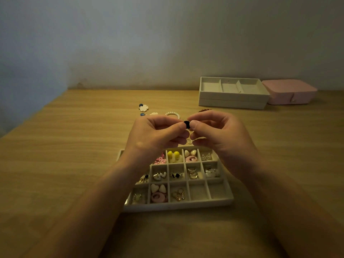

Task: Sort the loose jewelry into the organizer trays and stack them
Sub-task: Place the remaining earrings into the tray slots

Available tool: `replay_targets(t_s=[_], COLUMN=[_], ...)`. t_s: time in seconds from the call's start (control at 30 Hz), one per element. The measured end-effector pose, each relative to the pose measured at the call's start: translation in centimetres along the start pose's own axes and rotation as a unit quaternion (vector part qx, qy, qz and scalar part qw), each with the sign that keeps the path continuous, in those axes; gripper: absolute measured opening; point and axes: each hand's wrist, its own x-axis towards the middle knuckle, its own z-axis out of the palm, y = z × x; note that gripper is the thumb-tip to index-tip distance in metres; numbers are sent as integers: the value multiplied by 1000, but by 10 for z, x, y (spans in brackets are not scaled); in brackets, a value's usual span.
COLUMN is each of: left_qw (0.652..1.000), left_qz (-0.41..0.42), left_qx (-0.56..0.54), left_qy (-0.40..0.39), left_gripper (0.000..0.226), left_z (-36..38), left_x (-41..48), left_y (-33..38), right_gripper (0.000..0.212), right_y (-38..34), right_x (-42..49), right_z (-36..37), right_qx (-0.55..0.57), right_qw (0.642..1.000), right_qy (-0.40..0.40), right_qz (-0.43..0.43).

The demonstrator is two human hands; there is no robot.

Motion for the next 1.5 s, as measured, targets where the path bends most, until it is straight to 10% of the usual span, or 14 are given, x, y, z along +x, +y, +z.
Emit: replay_targets(t_s=[0.3,0.67,1.5], left_qw=[980,873,842], left_qz=[37,22,21], left_qx=[167,422,470], left_qy=[-104,-245,-262], left_gripper=[8,6,2], left_z=[-7,-25,-18], left_x=[-2,2,3], left_y=[-5,-6,-13], right_gripper=[9,5,4], right_y=[0,-11,-6], right_x=[-1,-5,-18], right_z=[-12,-24,3], right_qx=[-226,-379,-505], right_qw=[970,878,827], right_qy=[-79,-274,-238], right_qz=[-29,104,66])
